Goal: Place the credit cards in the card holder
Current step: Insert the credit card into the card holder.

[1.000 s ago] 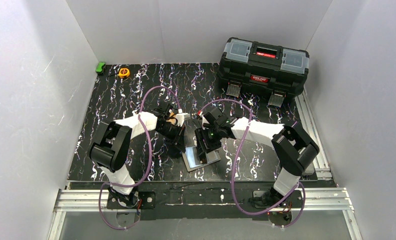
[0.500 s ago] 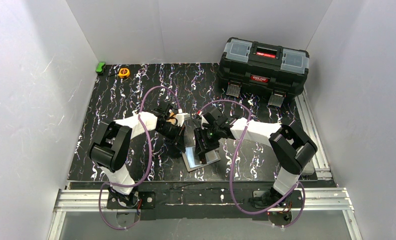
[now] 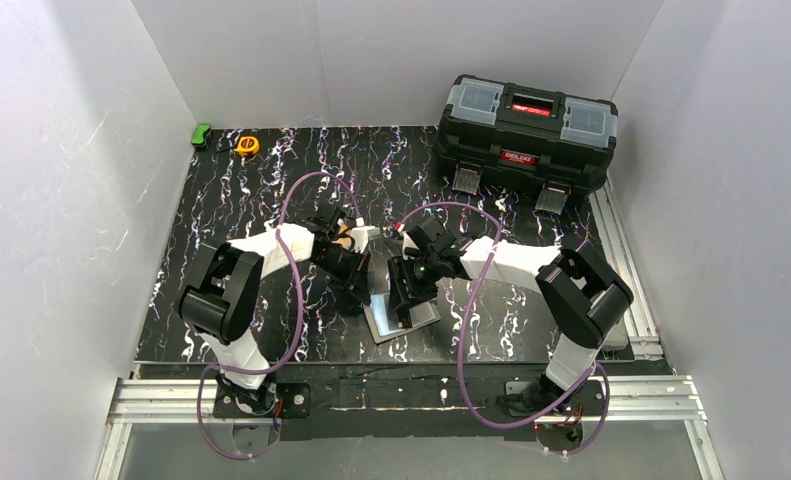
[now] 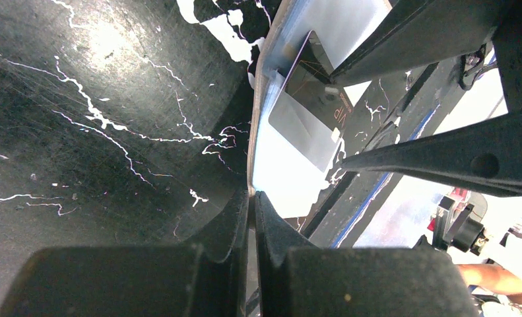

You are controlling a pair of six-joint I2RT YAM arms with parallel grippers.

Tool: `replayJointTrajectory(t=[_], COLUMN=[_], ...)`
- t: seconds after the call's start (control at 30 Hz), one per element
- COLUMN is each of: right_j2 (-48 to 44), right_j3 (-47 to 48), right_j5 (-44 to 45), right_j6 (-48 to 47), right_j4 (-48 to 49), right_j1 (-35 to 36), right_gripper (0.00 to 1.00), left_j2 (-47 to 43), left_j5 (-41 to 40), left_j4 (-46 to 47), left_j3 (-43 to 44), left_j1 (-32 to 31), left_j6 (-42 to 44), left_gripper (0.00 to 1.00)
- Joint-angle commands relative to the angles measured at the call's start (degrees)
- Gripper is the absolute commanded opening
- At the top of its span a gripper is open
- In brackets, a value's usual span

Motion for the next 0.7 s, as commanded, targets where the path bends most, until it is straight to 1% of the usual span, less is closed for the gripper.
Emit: replayJointTrajectory(t=[0.0,0.33,0.67], right_j2=[-3.7,-2.28,0.77], right_j3=[-1.63,-1.84,-1.45], right_j5=[0.53,0.54,-2.36], right_j6=[-0.77,-1.35,1.57], right_j4=[-1.72,-1.41,3.7], right_j1=[-0.76,-1.08,-1.05], right_gripper=[0.59,0.59,0.59], left_j2=[-3.37,-3.74,-3.19], left_j5=[0.86,1.08,1.35], left_j4=[-1.3,-1.3,-1.27], left_j3=[0.25,0.0,0.1], left_j1=[0.23,0.25,0.19], left_j6=[0.94,0.97,0.96], left_gripper=[0.0,0.0,0.0])
